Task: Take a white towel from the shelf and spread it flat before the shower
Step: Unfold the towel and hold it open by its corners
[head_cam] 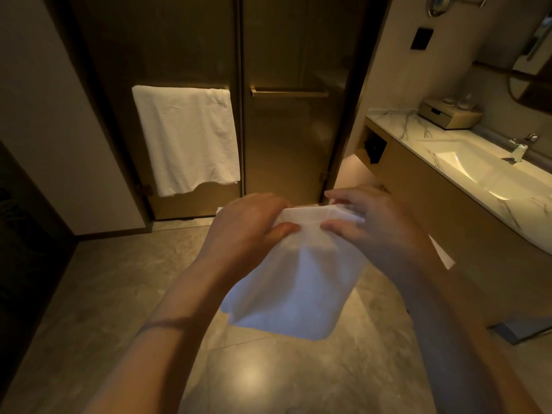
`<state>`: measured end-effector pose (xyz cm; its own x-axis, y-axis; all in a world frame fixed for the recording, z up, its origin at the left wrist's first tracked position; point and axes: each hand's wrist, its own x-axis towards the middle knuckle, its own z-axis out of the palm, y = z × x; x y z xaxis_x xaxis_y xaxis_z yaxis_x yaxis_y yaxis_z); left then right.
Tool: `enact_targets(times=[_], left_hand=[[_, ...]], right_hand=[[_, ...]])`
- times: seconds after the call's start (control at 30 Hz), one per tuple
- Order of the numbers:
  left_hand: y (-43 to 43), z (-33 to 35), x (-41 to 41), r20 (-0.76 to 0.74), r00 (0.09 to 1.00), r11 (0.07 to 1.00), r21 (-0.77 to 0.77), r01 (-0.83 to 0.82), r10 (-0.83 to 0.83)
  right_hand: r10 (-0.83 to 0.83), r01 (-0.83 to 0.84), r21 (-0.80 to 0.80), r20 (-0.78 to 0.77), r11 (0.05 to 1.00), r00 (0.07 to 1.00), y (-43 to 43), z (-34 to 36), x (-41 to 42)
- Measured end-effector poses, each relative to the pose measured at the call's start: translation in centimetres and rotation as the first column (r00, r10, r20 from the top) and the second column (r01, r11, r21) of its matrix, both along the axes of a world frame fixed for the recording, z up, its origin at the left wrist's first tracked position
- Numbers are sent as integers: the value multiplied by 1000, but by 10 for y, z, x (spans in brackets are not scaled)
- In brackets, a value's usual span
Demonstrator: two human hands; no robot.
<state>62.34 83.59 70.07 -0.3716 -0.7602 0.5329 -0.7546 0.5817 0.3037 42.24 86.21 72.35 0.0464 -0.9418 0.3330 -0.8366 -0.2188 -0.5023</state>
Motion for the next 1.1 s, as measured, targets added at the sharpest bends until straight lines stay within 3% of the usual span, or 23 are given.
enact_targets(times=[0.07,0.27,0.4,0.53,0.67,0.77,0.93,1.1], left_hand=[[-2,0,1,33,999,1000,-2,2,-2],[-8,0,20,139,988,998,-33,-61,65],[-14,-8,35,129,986,983,139,-123,105],[-15,-7,26,98,989,989,89,-118,109],[-19,2,7,106,994,999,13,-42,40],[-19,7,0,150,989,1000,-20,17,-14],[-23,8,17,113,992,999,-6,-51,51],[-20,1,33,-36,998,987,151,-49,55]], right_hand=[[23,-22,29,-36,999,999,-3,-3,-1],[21,-27,-117,-46,993,999,-7,-7,2],[12,-21,-127,-71,992,997,-11,-5,-3],[-17,5,-117,-107,993,994,-13,0,-9],[67,-62,33,-213,998,975,-17,-2,-5],[94,-74,112,-187,991,978,-20,-7,0],[104,-102,18,-139,995,985,-23,-7,-4],[92,-78,79,-195,994,976,-26,-3,-10]])
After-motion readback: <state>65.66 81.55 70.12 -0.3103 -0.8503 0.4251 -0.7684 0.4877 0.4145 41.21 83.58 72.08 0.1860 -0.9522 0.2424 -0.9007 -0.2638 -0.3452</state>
